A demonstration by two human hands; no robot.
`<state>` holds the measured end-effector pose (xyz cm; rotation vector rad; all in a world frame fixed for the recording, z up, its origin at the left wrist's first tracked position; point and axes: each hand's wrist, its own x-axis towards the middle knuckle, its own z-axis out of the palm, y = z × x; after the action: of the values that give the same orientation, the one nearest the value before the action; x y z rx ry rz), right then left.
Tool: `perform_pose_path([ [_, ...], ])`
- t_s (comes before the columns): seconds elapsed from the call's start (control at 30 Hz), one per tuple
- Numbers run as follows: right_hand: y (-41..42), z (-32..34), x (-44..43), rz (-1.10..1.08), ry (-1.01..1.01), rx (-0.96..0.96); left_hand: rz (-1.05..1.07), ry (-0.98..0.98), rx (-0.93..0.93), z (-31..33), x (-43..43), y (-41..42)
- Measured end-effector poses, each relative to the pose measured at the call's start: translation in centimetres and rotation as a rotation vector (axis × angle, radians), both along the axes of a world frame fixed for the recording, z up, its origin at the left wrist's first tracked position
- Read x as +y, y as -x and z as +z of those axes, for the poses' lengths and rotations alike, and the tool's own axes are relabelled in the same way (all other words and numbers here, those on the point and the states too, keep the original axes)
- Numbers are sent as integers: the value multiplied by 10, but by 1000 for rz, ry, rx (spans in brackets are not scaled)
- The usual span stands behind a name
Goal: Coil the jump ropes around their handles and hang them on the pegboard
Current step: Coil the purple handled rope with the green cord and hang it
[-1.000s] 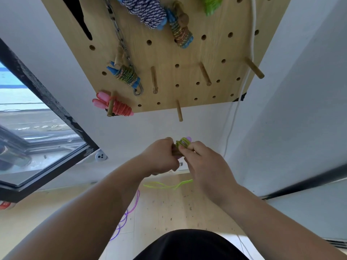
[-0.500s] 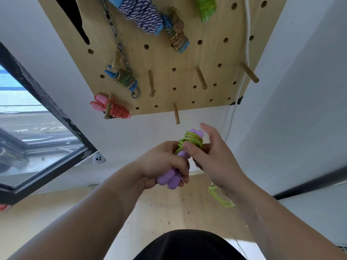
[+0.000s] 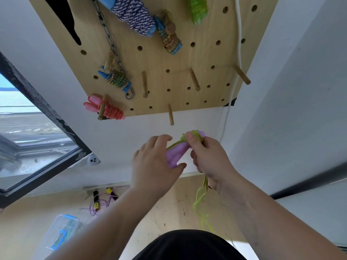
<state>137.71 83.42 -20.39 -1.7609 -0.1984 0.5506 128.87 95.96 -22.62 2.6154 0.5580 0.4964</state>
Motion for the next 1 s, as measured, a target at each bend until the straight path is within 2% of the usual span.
perform_pose_path([
  [0.07, -3, 5, 2, -17, -64, 110, -50, -254, -67, -11, -1, 3],
  [0.13, -2, 8, 2, -7, -115, 171, -83, -381, -163, -15, 3, 0],
  [0.27, 0, 9, -3, 84, -118, 109, -136, -387, -209, -3, 17, -8],
  [0.47, -5, 1, -17, 226, 83, -213, -13, 169, -129, 17, 10, -8],
  [0.57, -11, -3, -27, 228, 99, -269, 79, 490, -112, 20, -2, -10],
  [0.67, -17, -7, -41, 244, 14, -205, 41, 860, -84, 19, -14, -12],
  [0.73, -22, -11, -52, 264, -63, -103, 29, 1104, -129, 22, -21, -14],
  [0.83, -22, -16, -69, 260, -187, 74, 40, 1301, -182, 30, -31, -19],
  [1.0, -34, -16, -98, 347, -484, 172, -142, 1646, -34, 36, -53, -20],
])
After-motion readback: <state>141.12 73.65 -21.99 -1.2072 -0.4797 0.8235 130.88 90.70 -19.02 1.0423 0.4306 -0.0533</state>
